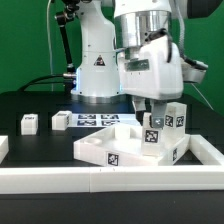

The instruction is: Assemble square table

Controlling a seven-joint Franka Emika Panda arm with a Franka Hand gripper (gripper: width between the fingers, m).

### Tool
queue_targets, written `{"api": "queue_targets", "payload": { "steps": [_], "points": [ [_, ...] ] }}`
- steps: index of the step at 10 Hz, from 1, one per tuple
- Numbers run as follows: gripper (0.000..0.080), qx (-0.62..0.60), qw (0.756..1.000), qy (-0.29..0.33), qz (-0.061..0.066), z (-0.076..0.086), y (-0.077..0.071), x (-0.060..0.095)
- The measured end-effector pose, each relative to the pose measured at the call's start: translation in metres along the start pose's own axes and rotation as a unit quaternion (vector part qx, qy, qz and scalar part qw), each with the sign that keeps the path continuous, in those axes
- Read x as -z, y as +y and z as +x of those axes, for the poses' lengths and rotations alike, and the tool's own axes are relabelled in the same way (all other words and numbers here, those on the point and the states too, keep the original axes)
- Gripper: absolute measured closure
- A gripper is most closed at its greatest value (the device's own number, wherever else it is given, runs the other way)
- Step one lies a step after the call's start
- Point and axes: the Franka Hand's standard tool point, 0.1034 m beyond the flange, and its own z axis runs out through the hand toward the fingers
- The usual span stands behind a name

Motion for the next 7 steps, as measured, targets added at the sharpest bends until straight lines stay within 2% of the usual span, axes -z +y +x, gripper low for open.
{"api": "queue_targets", "payload": {
  "steps": [2,7],
  "points": [
    [0.0153,0.086,0.996,-0.006,-0.004,-0.0028,-0.0033,-0.0002],
    [0.0150,0.259,0.966,-0.013,-0.015,-0.0047,-0.0092,0.0007]
  ]
}}
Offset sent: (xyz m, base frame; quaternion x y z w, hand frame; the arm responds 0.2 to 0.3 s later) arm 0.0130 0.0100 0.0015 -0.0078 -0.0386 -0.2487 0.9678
